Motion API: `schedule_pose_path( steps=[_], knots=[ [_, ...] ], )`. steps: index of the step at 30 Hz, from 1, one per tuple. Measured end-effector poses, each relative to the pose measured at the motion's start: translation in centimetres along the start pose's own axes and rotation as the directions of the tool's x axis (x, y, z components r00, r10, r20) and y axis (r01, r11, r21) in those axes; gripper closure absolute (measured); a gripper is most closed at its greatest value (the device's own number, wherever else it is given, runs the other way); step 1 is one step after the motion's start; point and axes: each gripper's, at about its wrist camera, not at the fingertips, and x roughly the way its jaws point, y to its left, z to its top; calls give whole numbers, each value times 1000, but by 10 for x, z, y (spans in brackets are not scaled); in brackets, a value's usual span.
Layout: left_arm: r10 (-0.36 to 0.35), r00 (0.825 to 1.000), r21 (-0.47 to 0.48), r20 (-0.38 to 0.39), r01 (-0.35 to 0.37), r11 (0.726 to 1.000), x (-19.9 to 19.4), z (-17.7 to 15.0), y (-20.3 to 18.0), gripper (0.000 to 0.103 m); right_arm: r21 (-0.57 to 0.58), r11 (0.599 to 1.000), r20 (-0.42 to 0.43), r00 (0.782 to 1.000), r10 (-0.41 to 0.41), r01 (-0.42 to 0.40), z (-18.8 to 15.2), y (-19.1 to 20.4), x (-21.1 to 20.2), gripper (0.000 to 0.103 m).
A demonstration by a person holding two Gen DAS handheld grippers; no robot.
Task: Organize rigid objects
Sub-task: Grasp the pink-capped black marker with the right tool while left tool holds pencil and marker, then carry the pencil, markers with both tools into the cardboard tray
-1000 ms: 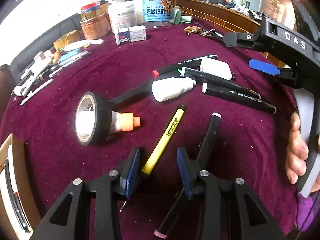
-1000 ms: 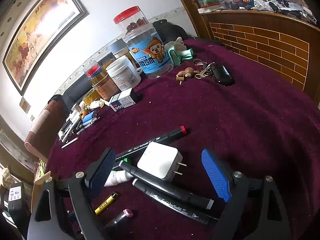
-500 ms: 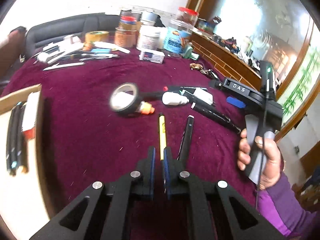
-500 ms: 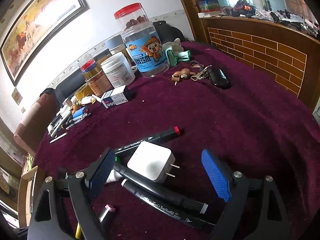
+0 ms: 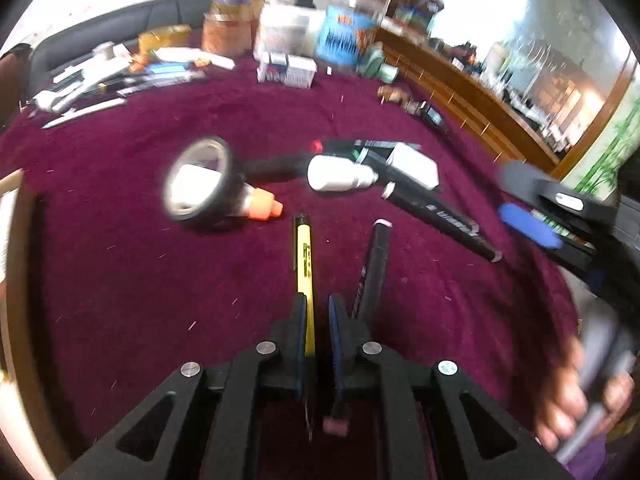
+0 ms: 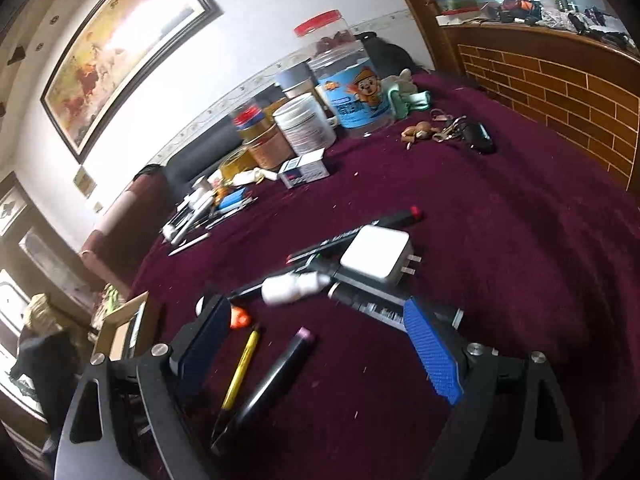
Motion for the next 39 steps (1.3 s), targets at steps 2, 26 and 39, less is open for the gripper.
schedule_pose_path(
  steps=[2, 26, 39],
  knots=[
    [30, 999, 44, 21, -30, 999, 9, 3, -5, 92, -4, 1000, -6, 1000, 4, -4, -2, -1, -4, 16],
    [-30, 952, -111, 305, 66, 992, -116, -48, 37, 96, -186, 982, -274, 959, -73, 22, -51, 62, 55, 16],
    [113, 921, -257, 373, -14, 966, -170, -90, 102, 95, -251, 962, -232, 959, -163, 103, -59, 69, 63, 88]
  ],
)
